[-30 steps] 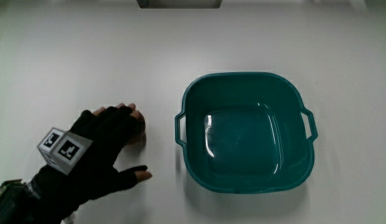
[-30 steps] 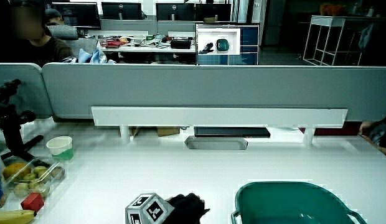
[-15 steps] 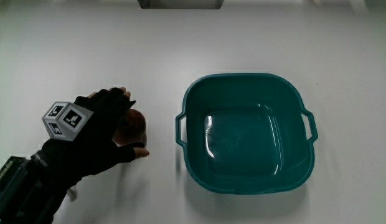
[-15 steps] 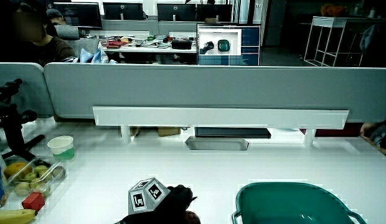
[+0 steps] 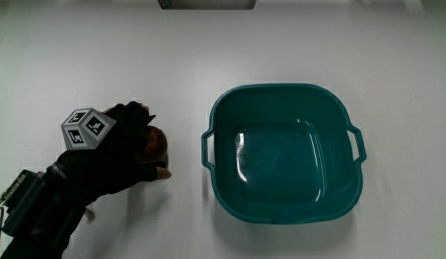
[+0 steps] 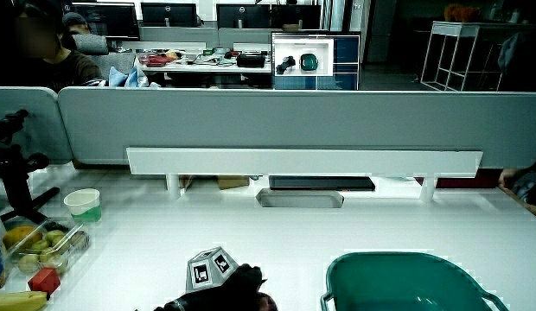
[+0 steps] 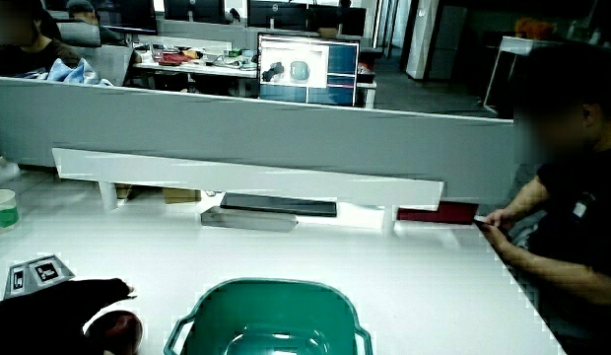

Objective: Pick apple from desk

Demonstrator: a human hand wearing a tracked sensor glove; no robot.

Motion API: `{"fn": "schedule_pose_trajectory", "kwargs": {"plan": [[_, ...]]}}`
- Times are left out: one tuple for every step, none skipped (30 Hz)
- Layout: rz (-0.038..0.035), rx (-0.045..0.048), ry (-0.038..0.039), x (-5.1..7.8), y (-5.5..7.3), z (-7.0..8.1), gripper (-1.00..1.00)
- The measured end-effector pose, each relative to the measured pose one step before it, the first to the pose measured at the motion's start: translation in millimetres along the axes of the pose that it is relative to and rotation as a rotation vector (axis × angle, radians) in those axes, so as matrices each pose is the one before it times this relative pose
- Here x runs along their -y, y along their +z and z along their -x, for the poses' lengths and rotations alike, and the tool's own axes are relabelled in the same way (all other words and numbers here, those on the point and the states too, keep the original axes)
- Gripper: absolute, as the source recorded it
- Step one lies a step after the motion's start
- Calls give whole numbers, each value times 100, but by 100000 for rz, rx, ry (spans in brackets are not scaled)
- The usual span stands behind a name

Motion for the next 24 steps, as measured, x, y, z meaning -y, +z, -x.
{"fn": "schedule_pose_trajectory", "kwargs": {"plan": [[74, 250, -528, -181, -110, 132, 0], [432, -15, 1103, -5, 22, -87, 0], [46, -773, 281, -9, 19, -89, 0], [-458, -534, -231, -78, -49, 37, 0], [-76, 121, -8, -26, -44, 50, 0], [-256, -1303, 812, 1, -35, 70, 0], [-177, 404, 780, -4, -55, 124, 0], [-67, -234, 346, 63, 18, -17, 0], [162, 1055, 405, -47, -95, 85, 4], [-828, -269, 371, -58, -60, 69, 9], [-1424, -504, -302, 81, 30, -42, 13], [-866, -481, -113, -86, -96, 175, 17], [7, 538, -335, -9, -15, 41, 22], [10, -207, 874, 59, 41, -36, 26], [-40, 658, -109, -60, -49, 71, 30], [-95, 509, -258, -67, -52, 108, 35], [-96, -130, -150, 17, 18, -14, 39], [-433, -294, -63, -29, -7, 22, 43], [-642, -356, -177, 18, 26, -35, 48], [-707, -333, 32, 60, 28, -58, 52], [-989, -425, 86, 42, -5, -31, 57], [-1239, -599, -1388, -95, -107, 117, 61], [83, 309, 220, 129, 61, -102, 65], [-834, 757, -223, 14, -21, 116, 70]]}}
